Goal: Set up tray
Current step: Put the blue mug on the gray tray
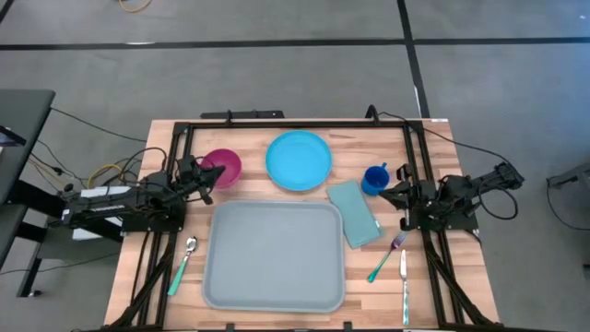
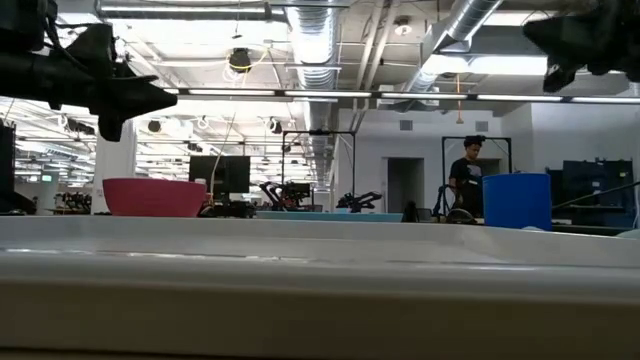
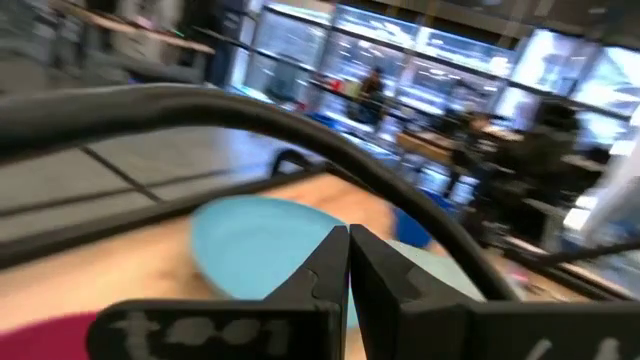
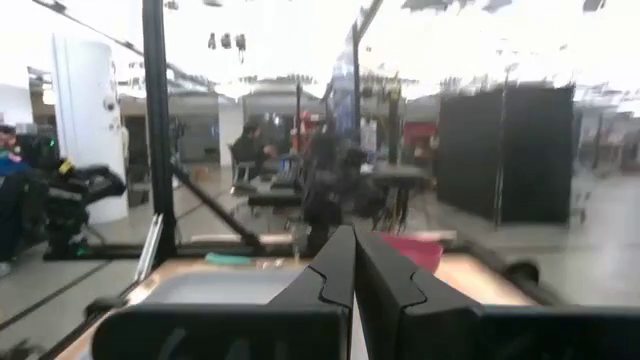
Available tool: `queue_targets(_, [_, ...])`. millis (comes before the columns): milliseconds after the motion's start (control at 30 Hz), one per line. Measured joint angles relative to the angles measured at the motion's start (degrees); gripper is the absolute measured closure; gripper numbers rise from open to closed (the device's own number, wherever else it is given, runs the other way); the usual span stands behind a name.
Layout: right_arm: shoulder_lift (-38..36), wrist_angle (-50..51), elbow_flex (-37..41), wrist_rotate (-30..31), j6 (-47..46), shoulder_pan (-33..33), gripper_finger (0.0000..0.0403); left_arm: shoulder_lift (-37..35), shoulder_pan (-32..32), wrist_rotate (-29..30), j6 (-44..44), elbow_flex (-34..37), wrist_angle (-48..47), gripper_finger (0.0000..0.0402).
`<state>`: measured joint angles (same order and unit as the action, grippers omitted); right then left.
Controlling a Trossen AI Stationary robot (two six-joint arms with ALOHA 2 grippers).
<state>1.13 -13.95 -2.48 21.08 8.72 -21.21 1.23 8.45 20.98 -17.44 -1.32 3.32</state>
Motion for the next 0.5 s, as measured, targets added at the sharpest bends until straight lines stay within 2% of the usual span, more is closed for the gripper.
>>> queue_targets(233, [-0.02,-7.0,-0.04,0.91,3.76,0.0,0.0403,0.0,0.02,11.45,5.57,0.0,0.25,0.0401])
queue_targets(367, [-0.02,-8.74,-0.07,2.92,3.72,0.0,0.0403,0.0,0.02,10.78,5.78,0.0,0.29,0.0401])
queue_targets(500, [0.0,-5.11,-0.02,3.02,3.0,-0.02,0.0392,0.0,0.02,10.45,5.77,0.0,0.48,0.0401])
